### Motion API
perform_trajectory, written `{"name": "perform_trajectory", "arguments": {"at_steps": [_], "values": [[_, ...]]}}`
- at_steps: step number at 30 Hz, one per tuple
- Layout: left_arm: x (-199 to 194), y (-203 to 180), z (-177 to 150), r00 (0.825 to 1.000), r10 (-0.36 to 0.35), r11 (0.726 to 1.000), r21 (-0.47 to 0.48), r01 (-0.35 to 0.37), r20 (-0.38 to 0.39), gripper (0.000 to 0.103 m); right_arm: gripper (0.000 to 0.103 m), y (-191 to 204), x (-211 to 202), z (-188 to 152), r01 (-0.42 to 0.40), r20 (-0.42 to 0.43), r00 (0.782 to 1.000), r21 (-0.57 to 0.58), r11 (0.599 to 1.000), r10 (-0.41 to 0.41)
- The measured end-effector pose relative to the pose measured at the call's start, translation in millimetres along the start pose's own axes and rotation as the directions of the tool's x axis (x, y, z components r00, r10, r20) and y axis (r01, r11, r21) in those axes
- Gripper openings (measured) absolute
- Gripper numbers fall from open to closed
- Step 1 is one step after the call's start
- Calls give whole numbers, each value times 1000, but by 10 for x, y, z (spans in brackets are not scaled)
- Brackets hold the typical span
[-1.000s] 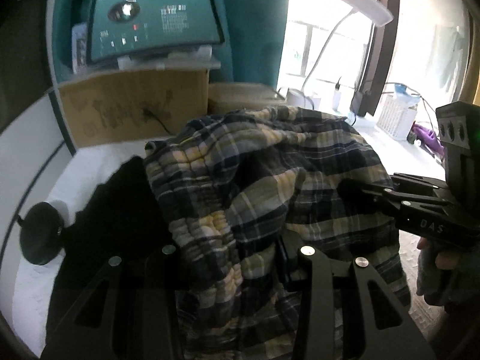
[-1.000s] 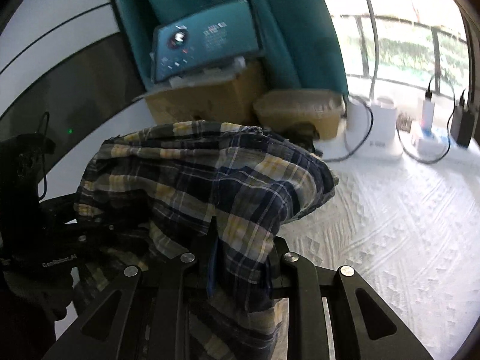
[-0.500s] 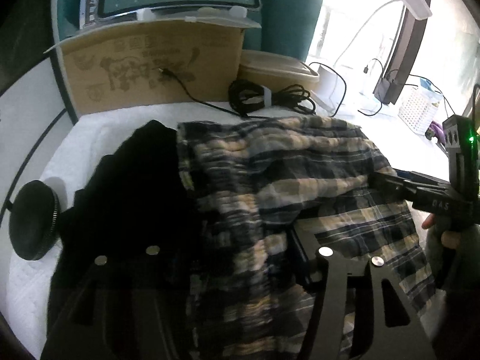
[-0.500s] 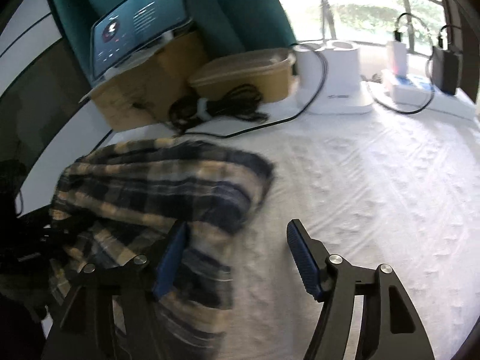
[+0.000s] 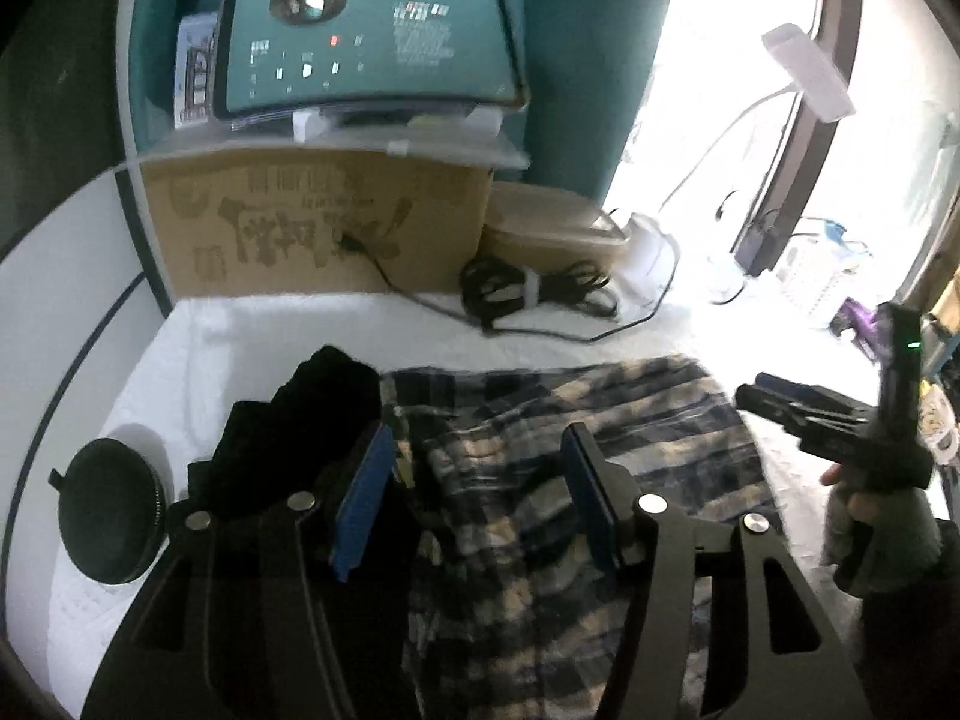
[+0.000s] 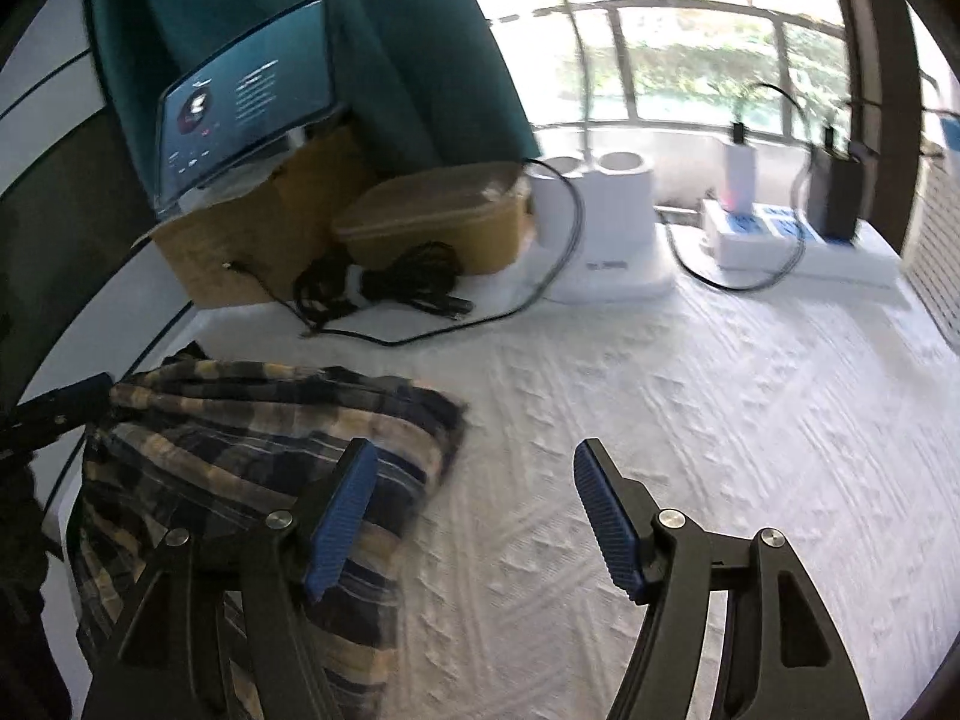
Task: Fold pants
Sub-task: 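Lower the folded pants onto the bedspread beside the black garment and open both tools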
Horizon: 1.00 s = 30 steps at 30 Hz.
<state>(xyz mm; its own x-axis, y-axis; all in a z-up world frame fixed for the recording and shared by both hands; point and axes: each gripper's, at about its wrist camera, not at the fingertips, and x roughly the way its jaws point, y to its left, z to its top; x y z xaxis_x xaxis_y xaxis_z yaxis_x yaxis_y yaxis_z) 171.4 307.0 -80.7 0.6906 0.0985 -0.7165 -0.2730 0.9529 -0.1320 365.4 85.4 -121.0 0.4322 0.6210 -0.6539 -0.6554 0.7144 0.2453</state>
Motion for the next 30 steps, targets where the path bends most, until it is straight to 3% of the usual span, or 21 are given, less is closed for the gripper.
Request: {"name": "perform_trajectory", "arguments": {"at_steps": [3, 10, 16, 22, 30], "values": [[205, 38, -39, 996, 72, 997, 13, -72, -48, 58, 69, 43, 146, 1, 1, -34, 999, -11, 1000, -1], [408, 113, -95, 991, 113, 993, 40, -110, -69, 61, 69, 43, 299, -8, 2, -84, 996, -12, 1000, -3], [399, 122, -90, 992, 107, 994, 23, -105, -72, 61, 69, 32, 315, -12, 7, -90, 996, -6, 1000, -7], [163, 24, -98, 993, 119, 992, 36, -118, -18, 61, 69, 29, 209, -29, 31, -74, 997, 3, 1000, -31], [-90, -103, -192, 997, 72, 996, 48, -72, 8, 61, 71, 111, -75, -66, 29, -56, 998, -12, 1000, -29]]}}
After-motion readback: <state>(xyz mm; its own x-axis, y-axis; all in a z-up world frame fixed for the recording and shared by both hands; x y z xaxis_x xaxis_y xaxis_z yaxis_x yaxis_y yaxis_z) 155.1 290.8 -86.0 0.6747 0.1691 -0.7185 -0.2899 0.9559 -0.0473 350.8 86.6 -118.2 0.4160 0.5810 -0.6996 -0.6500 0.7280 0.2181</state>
